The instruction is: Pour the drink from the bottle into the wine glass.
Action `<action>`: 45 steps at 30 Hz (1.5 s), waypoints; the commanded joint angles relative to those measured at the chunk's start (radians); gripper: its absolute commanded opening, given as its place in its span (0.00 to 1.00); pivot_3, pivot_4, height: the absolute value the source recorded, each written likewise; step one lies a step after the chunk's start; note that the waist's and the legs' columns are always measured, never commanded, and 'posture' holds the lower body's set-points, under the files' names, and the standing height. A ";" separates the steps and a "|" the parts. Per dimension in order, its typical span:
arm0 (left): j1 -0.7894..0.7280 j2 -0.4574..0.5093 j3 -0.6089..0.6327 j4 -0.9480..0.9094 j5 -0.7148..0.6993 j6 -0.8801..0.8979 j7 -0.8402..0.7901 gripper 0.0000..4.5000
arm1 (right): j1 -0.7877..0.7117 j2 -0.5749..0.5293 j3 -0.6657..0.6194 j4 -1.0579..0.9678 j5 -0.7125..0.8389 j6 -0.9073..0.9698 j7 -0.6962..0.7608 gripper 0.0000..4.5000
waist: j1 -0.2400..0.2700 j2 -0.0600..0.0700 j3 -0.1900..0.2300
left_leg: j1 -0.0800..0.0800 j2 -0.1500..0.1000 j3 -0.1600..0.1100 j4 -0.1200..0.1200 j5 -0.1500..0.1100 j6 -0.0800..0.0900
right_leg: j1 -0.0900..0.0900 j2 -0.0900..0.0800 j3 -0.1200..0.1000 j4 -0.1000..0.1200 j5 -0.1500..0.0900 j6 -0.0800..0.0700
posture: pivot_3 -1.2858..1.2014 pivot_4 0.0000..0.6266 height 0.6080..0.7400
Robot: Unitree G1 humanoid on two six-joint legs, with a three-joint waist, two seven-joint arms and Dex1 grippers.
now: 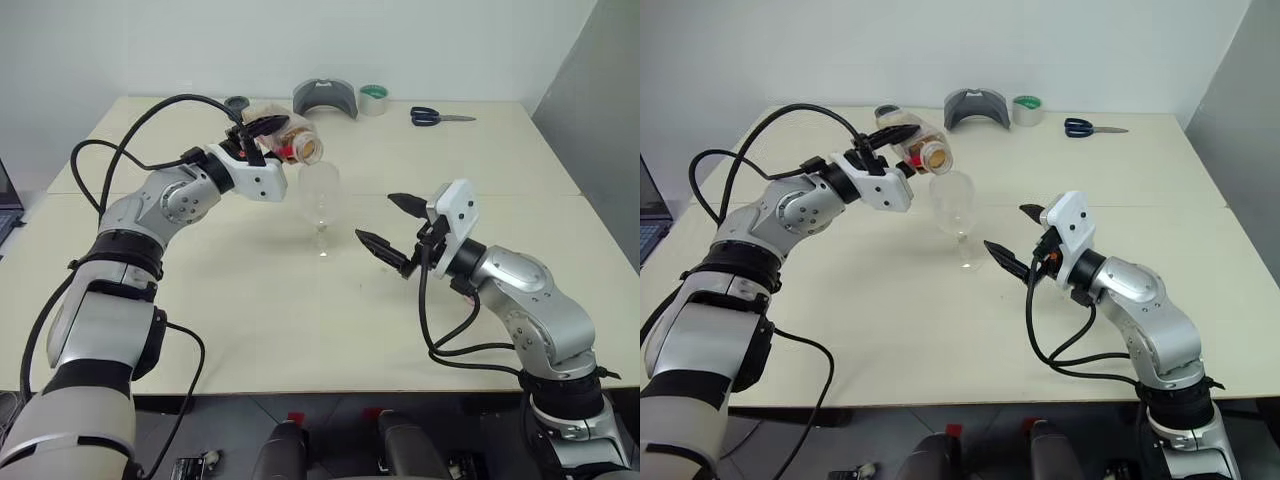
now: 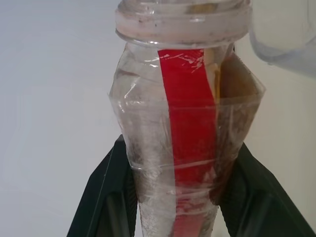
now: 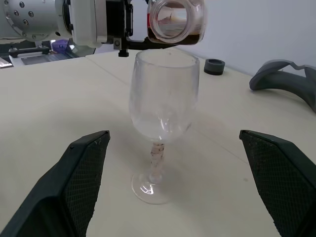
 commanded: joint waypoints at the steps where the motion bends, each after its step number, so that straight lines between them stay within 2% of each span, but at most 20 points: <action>1: -0.048 0.028 0.002 -0.002 0.011 -0.012 0.058 0.39 | -0.024 0.001 -0.023 -0.043 0.028 0.007 -0.005 1.00 | 0.000 0.000 0.000 | 0.000 0.000 0.000 0.000 0.000 0.000 | 0.000 0.000 0.000 0.000 0.000 0.000 | 0.52 0.24 1.00; 12: -0.074 0.042 -0.034 0.014 0.062 -0.015 0.134 0.39 | -0.027 -0.012 -0.012 -0.058 0.056 0.023 0.009 1.00 | 0.000 0.000 0.000 | 0.000 0.000 0.000 0.000 0.000 0.000 | 0.000 0.000 0.000 0.000 0.000 0.000 | 0.52 0.24 1.00; 27: -0.111 0.047 -0.072 0.043 0.112 -0.009 0.199 0.39 | -0.005 0.026 -0.002 -0.103 0.102 -0.007 0.011 1.00 | 0.000 0.000 0.000 | 0.000 0.000 0.000 0.000 0.000 0.000 | 0.000 0.000 0.000 0.000 0.000 0.000 | 0.52 0.24 1.00; 45: -0.145 0.047 -0.108 0.079 0.140 -0.001 0.253 0.39 | 0.016 0.033 0.043 -0.105 0.042 -0.011 -0.044 1.00 | 0.000 0.000 0.000 | 0.000 0.000 0.000 0.000 0.000 0.000 | 0.000 0.000 0.000 0.001 0.000 0.000 | 0.52 0.24 1.00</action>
